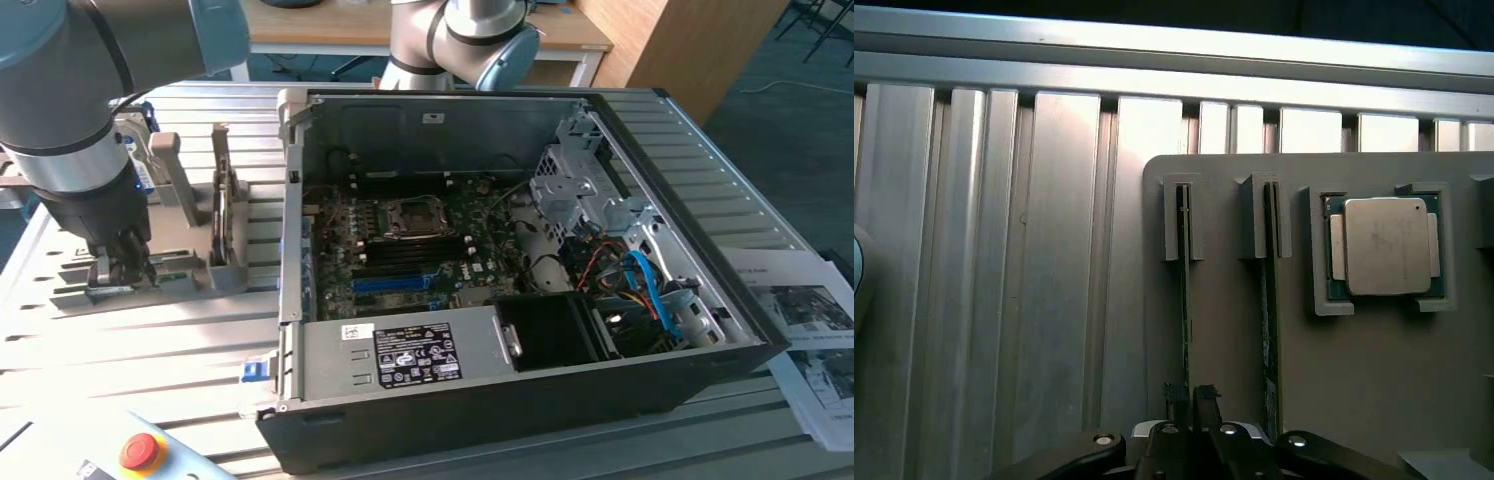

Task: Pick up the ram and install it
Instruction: 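Pick up the ram and move it above insertion slot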

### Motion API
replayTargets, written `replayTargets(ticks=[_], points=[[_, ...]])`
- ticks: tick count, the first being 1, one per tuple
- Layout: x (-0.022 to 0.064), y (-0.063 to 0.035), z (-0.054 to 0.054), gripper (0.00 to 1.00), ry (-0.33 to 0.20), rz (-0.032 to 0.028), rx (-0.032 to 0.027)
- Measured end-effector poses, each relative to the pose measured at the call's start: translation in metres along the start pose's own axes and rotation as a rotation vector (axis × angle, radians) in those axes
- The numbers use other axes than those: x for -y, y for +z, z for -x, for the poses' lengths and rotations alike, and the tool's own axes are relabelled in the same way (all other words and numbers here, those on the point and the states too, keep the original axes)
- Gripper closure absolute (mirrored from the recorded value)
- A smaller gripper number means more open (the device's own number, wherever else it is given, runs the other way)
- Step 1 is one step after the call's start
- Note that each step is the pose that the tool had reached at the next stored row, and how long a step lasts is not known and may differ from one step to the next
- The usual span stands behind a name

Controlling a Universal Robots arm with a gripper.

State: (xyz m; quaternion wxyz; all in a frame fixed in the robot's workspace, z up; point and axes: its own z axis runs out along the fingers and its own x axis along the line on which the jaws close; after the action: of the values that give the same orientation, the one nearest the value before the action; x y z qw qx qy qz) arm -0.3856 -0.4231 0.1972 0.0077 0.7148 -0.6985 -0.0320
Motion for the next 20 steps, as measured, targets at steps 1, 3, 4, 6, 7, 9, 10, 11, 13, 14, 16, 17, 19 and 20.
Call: replayTargets(ticks=[1, 3, 4, 6, 7, 9, 10, 11, 13, 14, 16, 17, 19, 20], points=[[0.0000, 0.0000, 0.0000, 0.85, 0.000, 0.0000, 0.0000], [0.0000, 0.0000, 0.0000, 0.85, 0.000, 0.0000, 0.0000], [0.0000, 0.0000, 0.0000, 0.85, 0.000, 0.0000, 0.0000], [0.0000, 0.0000, 0.0000, 0.85, 0.000, 0.0000, 0.0000], [0.0000, 0.0000, 0.0000, 0.85, 0.000, 0.0000, 0.0000], [0.0000, 0.0000, 0.0000, 0.85, 0.000, -0.0001, 0.0000], [0.0000, 0.0000, 0.0000, 0.85, 0.000, 0.0000, 0.0000], [0.0000, 0.0000, 0.0000, 0.85, 0.000, 0.0000, 0.0000], [0.0000, 0.0000, 0.0000, 0.85, 0.000, 0.0000, 0.0000], [0.0000, 0.0000, 0.0000, 0.85, 0.000, 0.0000, 0.0000], [0.0000, 0.0000, 0.0000, 0.85, 0.000, 0.0000, 0.0000], [0.0000, 0.0000, 0.0000, 0.85, 0.000, 0.0000, 0.0000], [0.0000, 0.0000, 0.0000, 0.85, 0.000, 0.0000, 0.0000], [0.0000, 0.0000, 0.0000, 0.85, 0.000, 0.0000, 0.0000]])
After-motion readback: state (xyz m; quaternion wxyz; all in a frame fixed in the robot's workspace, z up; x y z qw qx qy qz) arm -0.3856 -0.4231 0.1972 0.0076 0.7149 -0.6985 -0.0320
